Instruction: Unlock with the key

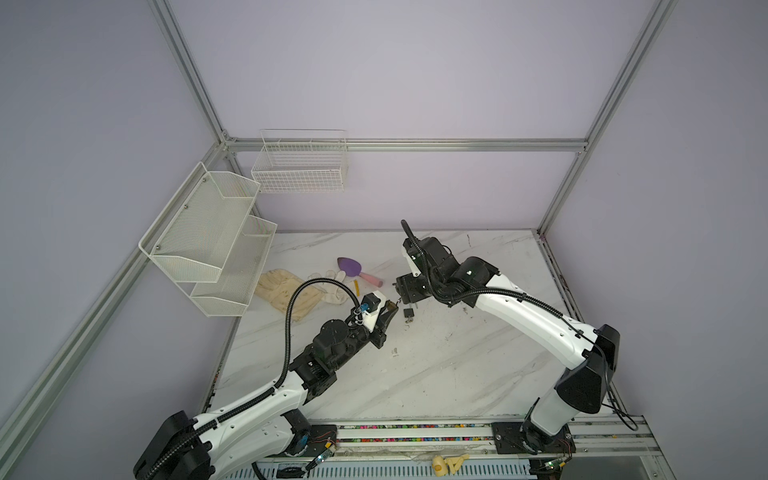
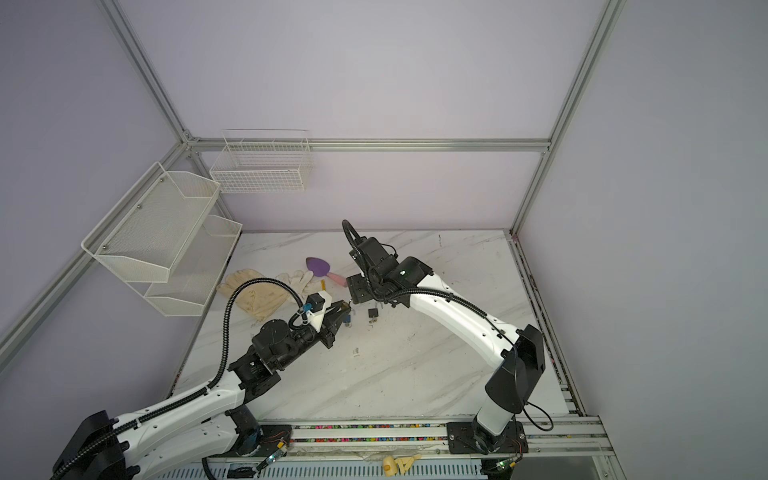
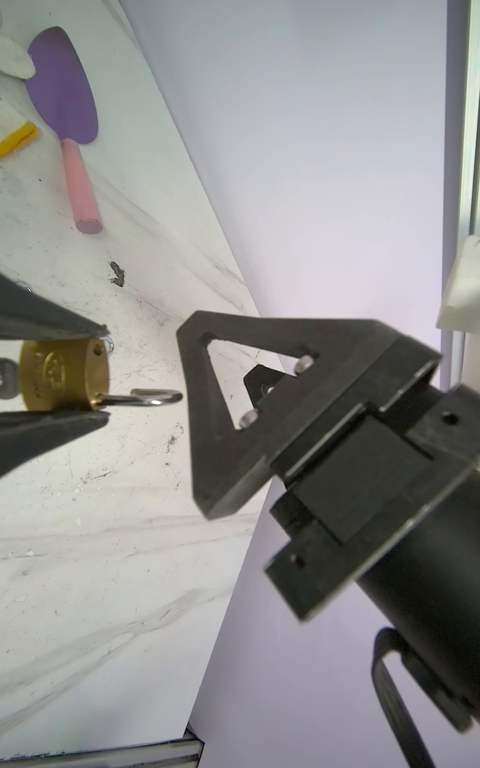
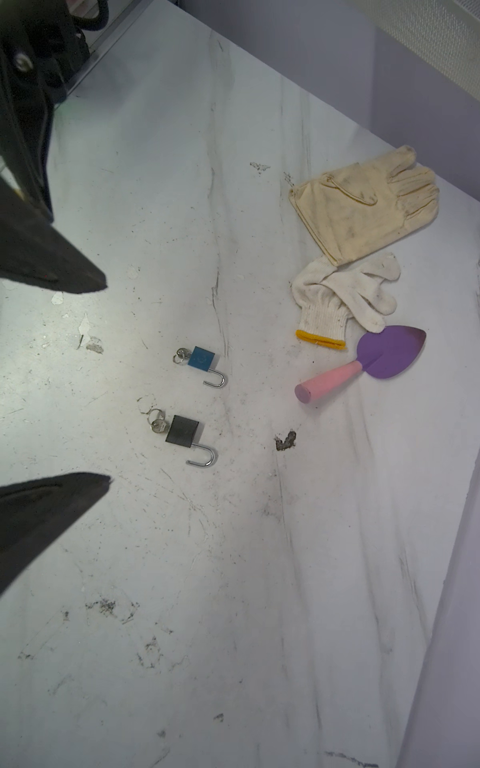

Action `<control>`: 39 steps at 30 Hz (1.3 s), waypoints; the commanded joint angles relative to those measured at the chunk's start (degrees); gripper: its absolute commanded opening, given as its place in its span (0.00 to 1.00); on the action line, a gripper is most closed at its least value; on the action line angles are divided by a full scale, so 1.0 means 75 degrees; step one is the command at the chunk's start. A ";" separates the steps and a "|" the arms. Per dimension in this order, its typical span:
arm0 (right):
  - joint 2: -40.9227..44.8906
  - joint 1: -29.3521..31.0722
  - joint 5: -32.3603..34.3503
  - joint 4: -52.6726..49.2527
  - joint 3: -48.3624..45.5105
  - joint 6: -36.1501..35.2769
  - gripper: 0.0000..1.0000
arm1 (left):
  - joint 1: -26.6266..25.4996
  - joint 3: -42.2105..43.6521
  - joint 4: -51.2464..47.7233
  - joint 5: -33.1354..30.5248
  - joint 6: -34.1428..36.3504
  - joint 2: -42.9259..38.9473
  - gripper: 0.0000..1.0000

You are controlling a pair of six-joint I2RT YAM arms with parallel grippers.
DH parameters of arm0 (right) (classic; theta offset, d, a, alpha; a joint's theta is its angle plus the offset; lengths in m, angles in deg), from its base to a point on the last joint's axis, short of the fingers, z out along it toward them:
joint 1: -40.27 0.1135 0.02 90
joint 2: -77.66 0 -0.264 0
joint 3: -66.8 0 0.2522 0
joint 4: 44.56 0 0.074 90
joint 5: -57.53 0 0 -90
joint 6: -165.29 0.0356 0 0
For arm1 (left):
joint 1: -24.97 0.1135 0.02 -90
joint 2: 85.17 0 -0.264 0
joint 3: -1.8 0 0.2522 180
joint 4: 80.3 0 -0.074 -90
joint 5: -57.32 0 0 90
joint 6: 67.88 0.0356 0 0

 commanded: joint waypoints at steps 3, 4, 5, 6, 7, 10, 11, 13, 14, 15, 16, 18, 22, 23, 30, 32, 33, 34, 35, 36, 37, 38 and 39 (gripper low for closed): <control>0.0137 -0.0031 -0.0384 -0.0203 -0.0061 -0.0281 0.72 | -0.0024 0.0224 0.0373 -0.0029 0.0203 -0.0210 0.00; 0.0189 -0.0030 -0.0456 -0.0178 -0.0110 -0.0322 0.72 | -0.0026 0.0208 0.0371 -0.0029 0.0215 -0.0195 0.00; 0.0228 -0.0030 -0.0530 -0.0185 -0.0147 -0.0378 0.72 | -0.0024 0.0204 0.0377 -0.0039 0.0228 -0.0187 0.00; 0.0270 -0.0024 -0.0576 -0.0193 -0.0188 -0.0404 0.72 | -0.0026 0.0186 0.0371 -0.0052 0.0225 -0.0170 0.00; 0.0299 -0.0031 -0.0493 -0.0217 -0.0228 -0.0380 0.72 | -0.0025 0.0177 0.0374 -0.0042 0.0241 -0.0162 0.00; 0.0412 -0.0064 0.0032 -0.0367 -0.0211 -0.0245 0.72 | -0.0026 0.0173 0.0368 0.0038 0.0286 -0.0127 0.00; 0.0458 -0.0066 0.0025 -0.0335 -0.0190 -0.0260 0.72 | -0.0018 0.0176 0.0370 0.0061 0.0282 -0.0113 0.00; 0.0511 -0.0058 -0.0246 -0.0246 -0.0110 -0.0392 0.72 | -0.0032 0.0155 0.0374 0.0113 0.0299 -0.0102 0.00; 0.0494 -0.0060 -0.0253 -0.0271 -0.0036 -0.0381 0.72 | -0.0019 0.0143 0.0368 0.0163 0.0303 -0.0092 0.00; 0.0457 -0.0062 -0.0149 -0.0310 0.0036 -0.0333 0.72 | -0.0026 0.0133 0.0369 0.0223 0.0311 -0.0081 0.00; 0.0433 -0.0062 -0.0063 -0.0320 0.0139 -0.0323 0.71 | -0.0024 0.0127 0.0373 0.0305 0.0319 -0.0068 0.00; 0.0421 -0.0064 -0.0229 -0.0204 0.0208 -0.0424 0.72 | -0.0024 0.0102 0.0357 0.0366 0.0359 -0.0036 0.00; 0.0215 -0.0060 -0.0704 -0.0201 0.0260 -0.0460 0.72 | -0.0021 0.0040 0.0345 0.0268 0.0348 0.0026 0.00; 0.0196 -0.0058 -0.0775 -0.0207 0.0220 -0.0466 0.72 | -0.0025 0.0016 0.0345 0.0200 0.0328 0.0037 0.00; 0.0225 -0.0080 -0.0912 -0.0271 -0.0077 -0.0454 0.72 | -0.0026 0.0003 0.0398 -0.0009 0.0271 -0.0045 0.00; 0.0259 -0.0096 -0.0907 -0.0271 -0.0161 -0.0456 0.72 | -0.0014 0.0019 0.0380 -0.0028 0.0271 -0.0053 0.00; 0.0287 -0.0103 -0.0885 -0.0272 -0.0194 -0.0466 0.72 | -0.0025 0.0021 0.0380 -0.0040 0.0273 -0.0054 0.00; 0.0311 -0.0123 -0.0874 -0.0273 -0.0209 -0.0466 0.72 | -0.0025 0.0027 0.0380 -0.0042 0.0272 -0.0059 0.00; 0.0344 -0.0154 -0.0865 -0.0280 -0.0221 -0.0458 0.71 | -0.0024 0.0032 0.0380 -0.0040 0.0263 -0.0064 0.00; 0.0357 -0.0180 -0.0854 -0.0296 -0.0241 -0.0458 0.72 | -0.0032 0.0031 0.0380 -0.0040 0.0266 -0.0066 0.00; 0.0388 -0.0201 -0.0873 -0.0297 -0.0262 -0.0478 0.72 | -0.0017 0.0027 0.0386 -0.0040 0.0267 -0.0068 0.00; 0.0411 -0.0214 -0.0898 -0.0298 -0.0288 -0.0483 0.72 | -0.0028 0.0044 0.0392 -0.0041 0.0259 -0.0059 0.00; 0.0435 -0.0225 -0.0909 -0.0318 -0.0294 -0.0497 0.72 | -0.0023 0.0044 0.0407 -0.0051 0.0266 -0.0063 0.00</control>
